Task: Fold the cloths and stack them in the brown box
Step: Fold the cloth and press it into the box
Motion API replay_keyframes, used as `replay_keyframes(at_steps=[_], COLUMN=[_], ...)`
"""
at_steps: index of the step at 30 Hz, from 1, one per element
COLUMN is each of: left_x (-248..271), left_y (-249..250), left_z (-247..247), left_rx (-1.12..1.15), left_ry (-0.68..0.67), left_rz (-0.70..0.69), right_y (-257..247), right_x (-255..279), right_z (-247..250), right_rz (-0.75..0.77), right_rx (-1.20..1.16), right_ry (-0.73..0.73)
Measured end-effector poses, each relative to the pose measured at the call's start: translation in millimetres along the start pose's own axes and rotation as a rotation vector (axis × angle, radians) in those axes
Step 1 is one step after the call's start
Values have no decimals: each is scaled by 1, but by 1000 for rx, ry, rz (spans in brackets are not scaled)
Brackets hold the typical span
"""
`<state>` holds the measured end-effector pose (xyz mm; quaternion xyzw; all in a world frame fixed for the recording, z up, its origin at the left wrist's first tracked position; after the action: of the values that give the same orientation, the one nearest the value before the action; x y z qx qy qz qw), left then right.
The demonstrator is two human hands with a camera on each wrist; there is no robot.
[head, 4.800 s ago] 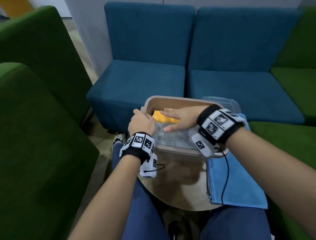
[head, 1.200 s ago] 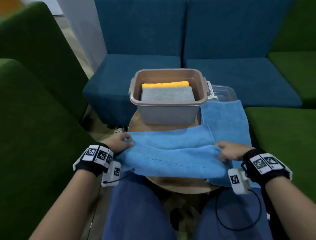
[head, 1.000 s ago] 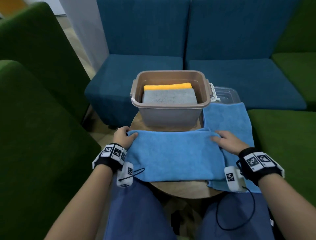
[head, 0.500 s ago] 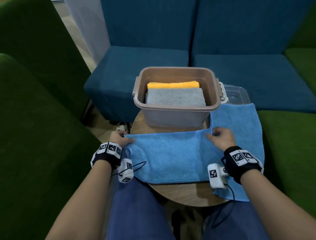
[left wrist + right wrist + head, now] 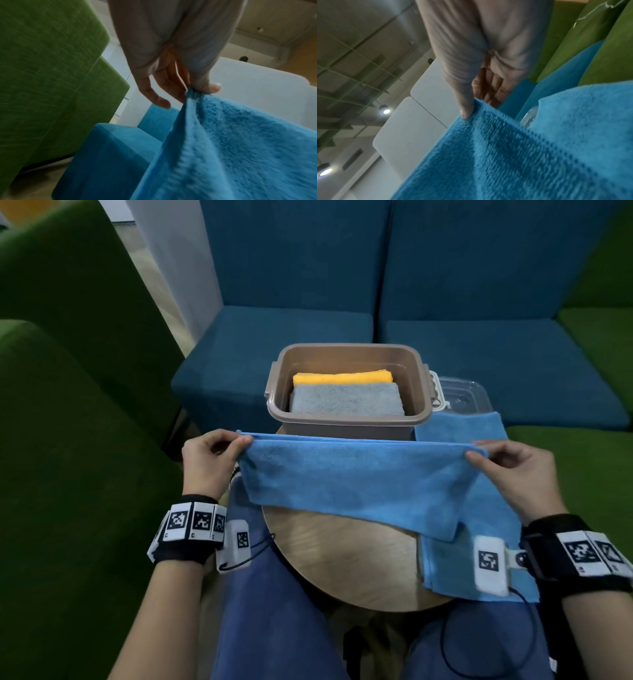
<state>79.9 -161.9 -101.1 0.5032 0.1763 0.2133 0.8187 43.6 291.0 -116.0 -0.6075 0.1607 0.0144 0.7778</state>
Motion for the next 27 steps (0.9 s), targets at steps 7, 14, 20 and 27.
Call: replay_keyframes(at_steps=[7, 14, 20, 27], left_x=[19, 24, 29, 33], left_y=[27, 41, 45, 38], left_z=[-3, 11, 12, 11], left_rx=[60, 66, 134, 193], left_ry=[84, 173, 256, 260], left_rz=[-124, -167, -180, -103], right_y=[-9, -31, -51, -51], right_x=[1, -2, -2, -1], right_z=[23, 27, 11, 11], right_rz=[106, 72, 208, 228], right_rx=[101, 64, 13, 80], right_ry=[33, 50, 64, 131])
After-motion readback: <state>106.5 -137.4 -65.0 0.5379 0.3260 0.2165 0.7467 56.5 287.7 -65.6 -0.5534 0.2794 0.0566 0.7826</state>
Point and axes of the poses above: each hand's wrist, its own x-axis away from the middle knuckle, its own z-axis out of the back of the hand, y = z × x, the point moved 4 cm from there along -x, towards the middle knuckle, and after that the axes turned 9 degrees about z, right-handed, at the moved point
